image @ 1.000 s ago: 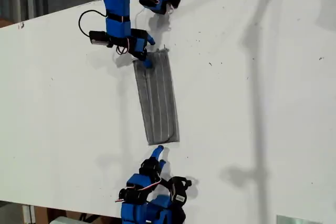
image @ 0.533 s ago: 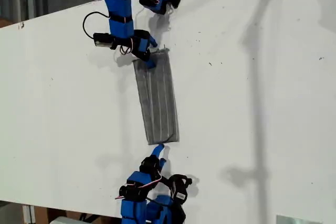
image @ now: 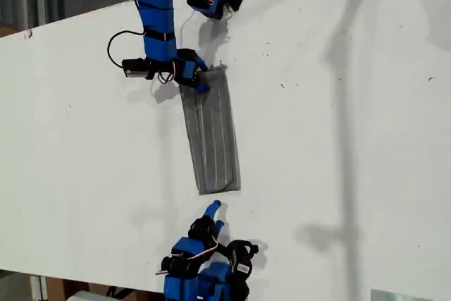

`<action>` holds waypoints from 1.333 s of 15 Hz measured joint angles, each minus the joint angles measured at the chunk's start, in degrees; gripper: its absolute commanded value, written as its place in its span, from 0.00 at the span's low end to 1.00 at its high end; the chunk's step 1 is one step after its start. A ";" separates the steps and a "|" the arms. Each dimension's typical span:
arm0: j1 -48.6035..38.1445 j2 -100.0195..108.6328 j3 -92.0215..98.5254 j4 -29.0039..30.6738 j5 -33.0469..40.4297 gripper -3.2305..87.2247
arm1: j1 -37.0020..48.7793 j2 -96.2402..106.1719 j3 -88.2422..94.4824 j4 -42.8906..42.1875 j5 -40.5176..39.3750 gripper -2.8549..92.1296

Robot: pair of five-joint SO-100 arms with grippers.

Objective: Grasp corners of a square towel and fold twice.

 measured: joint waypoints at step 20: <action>3.52 65.21 36.65 11.07 -2.02 0.26 | -2.29 -0.88 -0.70 -0.18 0.53 0.03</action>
